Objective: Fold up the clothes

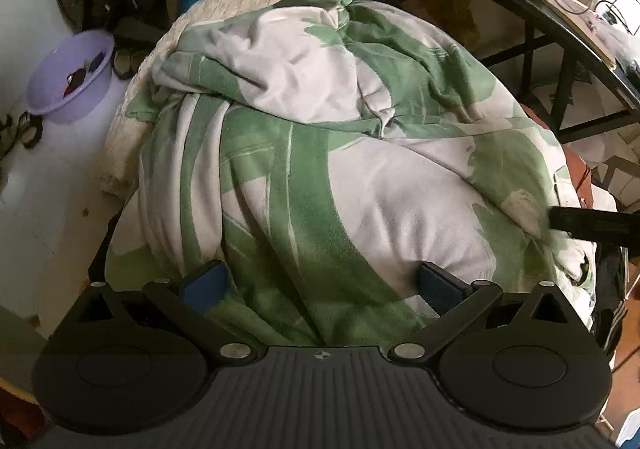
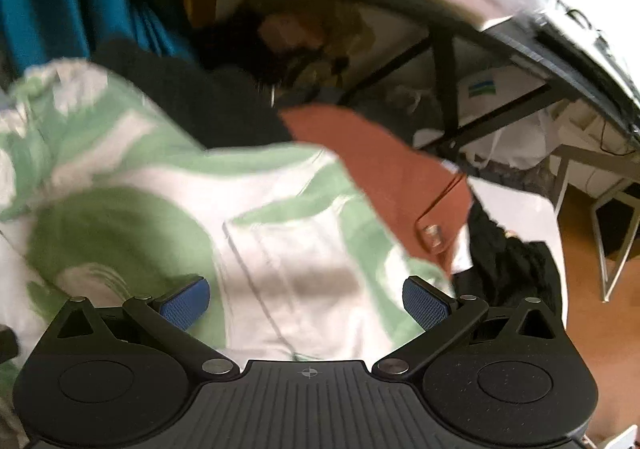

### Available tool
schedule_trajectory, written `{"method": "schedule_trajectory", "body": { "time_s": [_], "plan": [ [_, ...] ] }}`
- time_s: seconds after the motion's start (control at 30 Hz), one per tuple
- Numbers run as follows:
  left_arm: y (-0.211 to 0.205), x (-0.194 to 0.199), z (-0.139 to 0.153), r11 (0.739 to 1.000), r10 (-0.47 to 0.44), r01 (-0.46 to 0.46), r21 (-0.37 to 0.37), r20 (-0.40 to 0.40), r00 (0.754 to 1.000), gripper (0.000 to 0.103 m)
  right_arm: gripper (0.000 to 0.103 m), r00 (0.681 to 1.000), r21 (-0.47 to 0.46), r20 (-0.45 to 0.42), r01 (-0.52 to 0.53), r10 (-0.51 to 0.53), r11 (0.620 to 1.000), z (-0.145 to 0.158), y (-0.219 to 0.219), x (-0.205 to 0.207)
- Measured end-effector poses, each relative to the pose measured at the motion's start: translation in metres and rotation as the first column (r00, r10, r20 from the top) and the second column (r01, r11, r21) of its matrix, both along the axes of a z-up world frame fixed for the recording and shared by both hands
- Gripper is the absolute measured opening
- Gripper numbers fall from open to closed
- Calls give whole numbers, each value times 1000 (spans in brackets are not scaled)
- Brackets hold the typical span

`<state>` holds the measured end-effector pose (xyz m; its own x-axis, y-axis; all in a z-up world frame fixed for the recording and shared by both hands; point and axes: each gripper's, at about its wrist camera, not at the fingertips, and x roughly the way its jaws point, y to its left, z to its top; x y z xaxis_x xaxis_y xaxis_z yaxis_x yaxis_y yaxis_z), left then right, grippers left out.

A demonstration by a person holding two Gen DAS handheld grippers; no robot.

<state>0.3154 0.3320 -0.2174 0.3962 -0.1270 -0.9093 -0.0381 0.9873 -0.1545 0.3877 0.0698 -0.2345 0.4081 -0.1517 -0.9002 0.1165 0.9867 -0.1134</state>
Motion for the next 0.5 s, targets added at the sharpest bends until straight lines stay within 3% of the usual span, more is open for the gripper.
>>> {"method": "schedule_trajectory", "body": {
  "time_s": [0.17, 0.27, 0.37, 0.4, 0.5],
  "plan": [
    [8, -3, -3, 998, -7, 8, -54, 10, 1000, 103, 102, 997, -40, 63, -35, 38, 999, -14, 10, -2],
    [12, -2, -4, 997, -16, 17, -77, 9, 1000, 103, 102, 999, 34, 49, 11, -13, 999, -18, 0, -1],
    [16, -2, -4, 995, -25, 26, -100, 9, 1000, 103, 102, 992, 166, -49, 127, -120, 978, -20, -18, 8],
    [17, -2, -5, 994, -29, 30, -107, 9, 1000, 103, 100, 988, 175, -75, 144, -133, 974, -17, -21, 12],
    [32, -9, 6, 985, -59, 59, -162, 7, 998, 102, 75, 997, 75, 18, 71, -72, 995, 7, -3, 15]
  ]
}}
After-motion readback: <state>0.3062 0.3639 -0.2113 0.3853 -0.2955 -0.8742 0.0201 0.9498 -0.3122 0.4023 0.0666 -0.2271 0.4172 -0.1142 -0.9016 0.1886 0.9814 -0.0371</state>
